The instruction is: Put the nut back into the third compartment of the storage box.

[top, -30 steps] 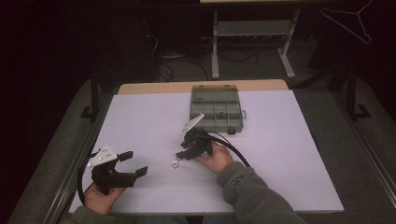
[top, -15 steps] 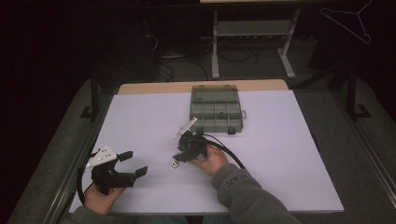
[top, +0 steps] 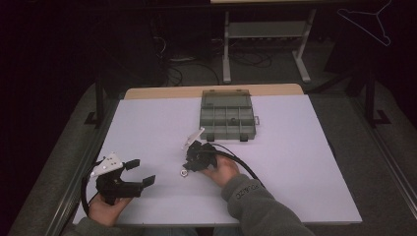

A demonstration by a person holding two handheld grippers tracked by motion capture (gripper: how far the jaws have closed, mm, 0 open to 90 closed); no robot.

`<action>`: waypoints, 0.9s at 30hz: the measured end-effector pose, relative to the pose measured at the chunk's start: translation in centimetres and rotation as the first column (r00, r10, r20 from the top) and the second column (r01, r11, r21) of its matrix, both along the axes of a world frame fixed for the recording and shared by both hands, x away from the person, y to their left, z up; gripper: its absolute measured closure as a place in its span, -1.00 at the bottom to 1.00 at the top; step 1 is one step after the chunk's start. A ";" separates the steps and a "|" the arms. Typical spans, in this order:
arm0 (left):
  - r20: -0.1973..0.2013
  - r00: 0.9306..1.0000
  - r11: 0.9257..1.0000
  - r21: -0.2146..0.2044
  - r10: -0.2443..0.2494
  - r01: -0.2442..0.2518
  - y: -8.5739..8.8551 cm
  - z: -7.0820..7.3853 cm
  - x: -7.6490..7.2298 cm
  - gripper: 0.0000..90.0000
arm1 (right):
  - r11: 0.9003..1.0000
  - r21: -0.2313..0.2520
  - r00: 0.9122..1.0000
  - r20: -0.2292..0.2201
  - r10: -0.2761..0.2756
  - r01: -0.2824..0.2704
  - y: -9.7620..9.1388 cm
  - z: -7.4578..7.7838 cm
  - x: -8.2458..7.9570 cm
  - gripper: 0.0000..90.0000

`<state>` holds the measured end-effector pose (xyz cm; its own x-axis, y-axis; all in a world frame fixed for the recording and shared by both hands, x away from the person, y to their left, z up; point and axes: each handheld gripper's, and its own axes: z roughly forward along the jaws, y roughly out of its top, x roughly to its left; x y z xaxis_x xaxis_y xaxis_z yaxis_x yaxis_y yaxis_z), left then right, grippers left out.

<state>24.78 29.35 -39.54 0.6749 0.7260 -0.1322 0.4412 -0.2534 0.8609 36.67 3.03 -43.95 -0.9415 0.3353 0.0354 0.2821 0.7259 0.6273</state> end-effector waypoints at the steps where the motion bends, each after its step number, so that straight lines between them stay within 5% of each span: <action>1: 0.001 1.000 1.000 0.002 -0.002 0.002 0.0 0.0 0.0 -0.68 | 1.000 -0.001 1.000 0.002 0.006 -0.006 0.0 0.0 0.0 0.54; 14: 0.002 1.000 1.000 0.001 -0.001 0.001 0.0 0.0 0.0 -0.68 | 1.000 0.004 1.000 -0.004 0.012 -0.012 -0.2 0.2 0.0 0.55; 27: -0.004 1.000 1.000 0.016 -0.006 0.006 0.1 0.0 0.1 -0.68 | 0.999 0.044 1.000 0.006 -0.020 0.020 -2.5 2.6 1.0 0.55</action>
<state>24.85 29.40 -39.52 0.6786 0.7241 -0.1232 0.4428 -0.2694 0.8552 37.68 0.55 -41.37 -0.9348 0.3524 0.0450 0.2926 0.6916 0.6604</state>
